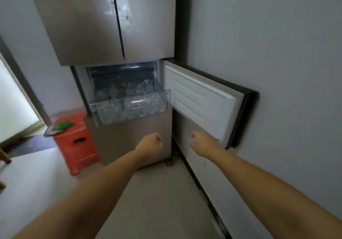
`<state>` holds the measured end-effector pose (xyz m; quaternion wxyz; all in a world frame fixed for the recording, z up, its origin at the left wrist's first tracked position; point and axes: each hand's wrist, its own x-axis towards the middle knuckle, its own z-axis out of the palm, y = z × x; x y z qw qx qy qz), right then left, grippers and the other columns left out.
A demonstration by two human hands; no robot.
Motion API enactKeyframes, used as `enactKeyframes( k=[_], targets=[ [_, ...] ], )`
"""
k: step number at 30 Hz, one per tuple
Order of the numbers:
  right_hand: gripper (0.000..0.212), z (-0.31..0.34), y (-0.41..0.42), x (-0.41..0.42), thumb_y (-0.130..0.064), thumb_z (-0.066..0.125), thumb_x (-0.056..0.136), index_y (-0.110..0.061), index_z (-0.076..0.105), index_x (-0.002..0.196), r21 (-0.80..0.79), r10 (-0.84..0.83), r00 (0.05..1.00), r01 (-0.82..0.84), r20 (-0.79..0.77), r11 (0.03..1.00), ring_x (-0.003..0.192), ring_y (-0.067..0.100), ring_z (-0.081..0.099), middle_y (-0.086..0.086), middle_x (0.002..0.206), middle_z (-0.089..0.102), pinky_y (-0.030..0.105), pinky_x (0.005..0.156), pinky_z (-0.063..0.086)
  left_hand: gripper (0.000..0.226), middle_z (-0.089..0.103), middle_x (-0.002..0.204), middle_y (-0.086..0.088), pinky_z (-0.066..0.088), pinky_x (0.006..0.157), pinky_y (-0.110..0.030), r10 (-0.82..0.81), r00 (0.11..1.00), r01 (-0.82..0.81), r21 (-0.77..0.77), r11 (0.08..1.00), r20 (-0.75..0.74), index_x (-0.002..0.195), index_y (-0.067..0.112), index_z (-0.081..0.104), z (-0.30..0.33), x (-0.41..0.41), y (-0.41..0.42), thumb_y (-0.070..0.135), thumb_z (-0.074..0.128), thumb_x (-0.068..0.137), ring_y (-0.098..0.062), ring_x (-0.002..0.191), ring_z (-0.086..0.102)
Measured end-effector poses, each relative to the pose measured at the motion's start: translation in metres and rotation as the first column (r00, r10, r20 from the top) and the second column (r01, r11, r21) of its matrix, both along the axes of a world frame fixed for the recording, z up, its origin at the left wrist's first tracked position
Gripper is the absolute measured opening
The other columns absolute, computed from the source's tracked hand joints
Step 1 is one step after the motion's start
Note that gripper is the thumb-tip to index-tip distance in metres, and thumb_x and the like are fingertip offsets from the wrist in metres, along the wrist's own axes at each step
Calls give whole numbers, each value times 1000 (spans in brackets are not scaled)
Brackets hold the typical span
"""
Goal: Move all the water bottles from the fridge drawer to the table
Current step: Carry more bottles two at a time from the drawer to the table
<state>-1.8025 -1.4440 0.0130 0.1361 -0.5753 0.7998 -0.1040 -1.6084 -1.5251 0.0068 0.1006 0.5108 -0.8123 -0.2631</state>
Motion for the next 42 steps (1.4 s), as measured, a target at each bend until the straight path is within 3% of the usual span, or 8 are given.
enactKeyframes(
  k=[5,15,21,29,35,39,42],
  targets=[
    [29,19,-116,-35,-21,44,96,-3,55,116,-16,79,997,-79,-24,997,106,32,56,17,121,55,31,76,41,27,64,115,-12,46,92,-32,95,994,-96,-6,995,-59,113,6,61,19,-24,-94,19,54,91,-26,108,59],
    [28,24,-305,-2,-22,46,95,-8,57,117,-81,303,951,-307,-63,948,105,30,58,11,120,57,37,83,47,22,68,101,-9,51,82,-32,229,958,-240,-44,970,-173,108,9,63,32,-17,-250,16,55,90,-26,95,64],
    [26,26,-417,13,-28,48,94,-11,60,110,-194,254,965,-261,-63,946,100,32,59,12,115,60,37,79,46,23,67,105,-11,46,82,-31,277,950,-286,-48,957,-145,110,8,62,43,9,-371,17,56,90,-26,96,62],
    [29,1,-529,2,-27,47,95,-10,59,115,-63,80,996,-78,32,995,100,31,60,13,116,61,35,79,48,25,63,117,-12,45,87,-31,167,986,-166,71,984,-4,112,8,60,25,9,-500,20,54,91,-27,106,59],
    [28,-17,-562,-10,-22,47,94,-10,58,116,15,57,998,-57,42,998,98,30,61,14,114,61,32,76,47,32,58,121,-12,50,88,-37,42,998,-47,125,991,39,120,11,55,-2,-26,-520,26,57,92,-26,104,58],
    [40,-25,-600,-22,-26,49,96,-8,47,132,91,78,995,-84,68,992,105,32,58,17,126,50,37,87,50,44,42,137,-13,45,98,-38,61,996,-68,109,992,68,134,16,46,-11,-50,-543,26,57,92,-30,117,51],
    [44,-31,-628,-25,-28,46,98,-8,43,138,179,94,991,-109,93,978,110,31,57,17,130,49,34,85,47,52,44,136,-17,43,99,-38,36,991,-53,127,990,132,138,15,42,-17,-65,-559,29,57,90,-34,122,48]
  ],
)
